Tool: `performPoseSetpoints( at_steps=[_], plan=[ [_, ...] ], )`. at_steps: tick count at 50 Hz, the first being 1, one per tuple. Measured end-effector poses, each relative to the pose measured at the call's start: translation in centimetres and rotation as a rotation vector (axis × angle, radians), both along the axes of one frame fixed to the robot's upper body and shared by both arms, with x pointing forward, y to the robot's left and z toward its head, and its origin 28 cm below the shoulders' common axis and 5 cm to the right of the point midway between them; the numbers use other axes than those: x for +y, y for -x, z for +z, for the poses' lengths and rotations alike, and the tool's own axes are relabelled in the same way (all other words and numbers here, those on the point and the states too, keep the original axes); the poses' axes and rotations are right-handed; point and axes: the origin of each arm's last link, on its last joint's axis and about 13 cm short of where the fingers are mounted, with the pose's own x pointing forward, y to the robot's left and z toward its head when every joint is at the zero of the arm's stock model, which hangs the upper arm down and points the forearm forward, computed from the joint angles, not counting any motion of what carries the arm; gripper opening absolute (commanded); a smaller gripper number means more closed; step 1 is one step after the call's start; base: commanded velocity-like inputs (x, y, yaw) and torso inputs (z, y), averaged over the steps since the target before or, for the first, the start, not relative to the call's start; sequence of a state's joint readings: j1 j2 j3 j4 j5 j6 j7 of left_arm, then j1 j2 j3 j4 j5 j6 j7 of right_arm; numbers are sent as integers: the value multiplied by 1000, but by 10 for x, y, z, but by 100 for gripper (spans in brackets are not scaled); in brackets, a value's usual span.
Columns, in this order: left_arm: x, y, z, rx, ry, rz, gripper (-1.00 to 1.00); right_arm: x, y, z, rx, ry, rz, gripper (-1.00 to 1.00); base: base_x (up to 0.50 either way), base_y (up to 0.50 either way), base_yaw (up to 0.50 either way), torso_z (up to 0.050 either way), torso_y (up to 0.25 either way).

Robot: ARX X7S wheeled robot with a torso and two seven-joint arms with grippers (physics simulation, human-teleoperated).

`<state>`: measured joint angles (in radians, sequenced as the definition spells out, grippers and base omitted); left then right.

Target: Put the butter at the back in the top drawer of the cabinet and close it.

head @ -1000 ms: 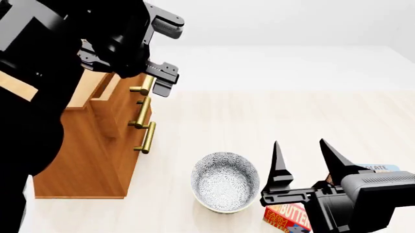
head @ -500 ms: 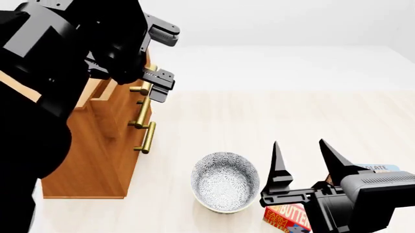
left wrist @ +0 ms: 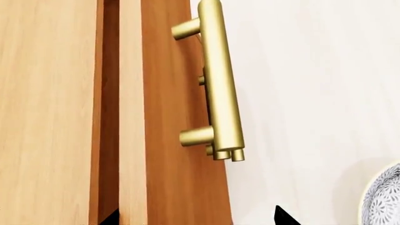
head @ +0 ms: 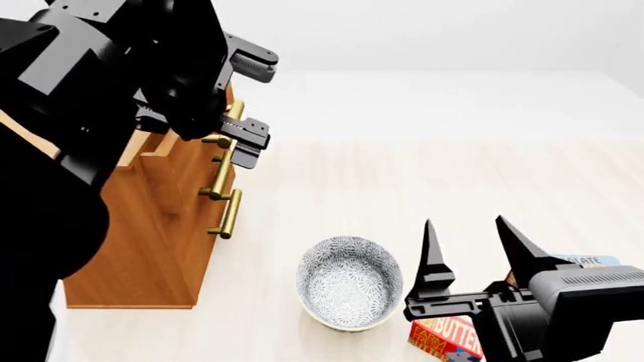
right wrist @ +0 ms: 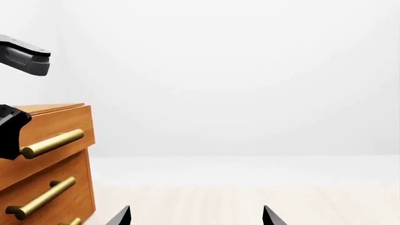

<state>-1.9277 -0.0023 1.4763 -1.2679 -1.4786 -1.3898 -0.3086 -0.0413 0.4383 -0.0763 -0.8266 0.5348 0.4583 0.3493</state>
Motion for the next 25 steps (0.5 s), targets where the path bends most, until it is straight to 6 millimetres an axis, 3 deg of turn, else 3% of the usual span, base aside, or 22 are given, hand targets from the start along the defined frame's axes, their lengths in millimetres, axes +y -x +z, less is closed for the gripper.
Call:
performPoseSetpoints(
  at_steps=[25],
  plan=[
    [-8,4,7,3,59,-80,100,-1,1,0,-2,-1,-3,100,0,0,0,0,0]
  ],
)
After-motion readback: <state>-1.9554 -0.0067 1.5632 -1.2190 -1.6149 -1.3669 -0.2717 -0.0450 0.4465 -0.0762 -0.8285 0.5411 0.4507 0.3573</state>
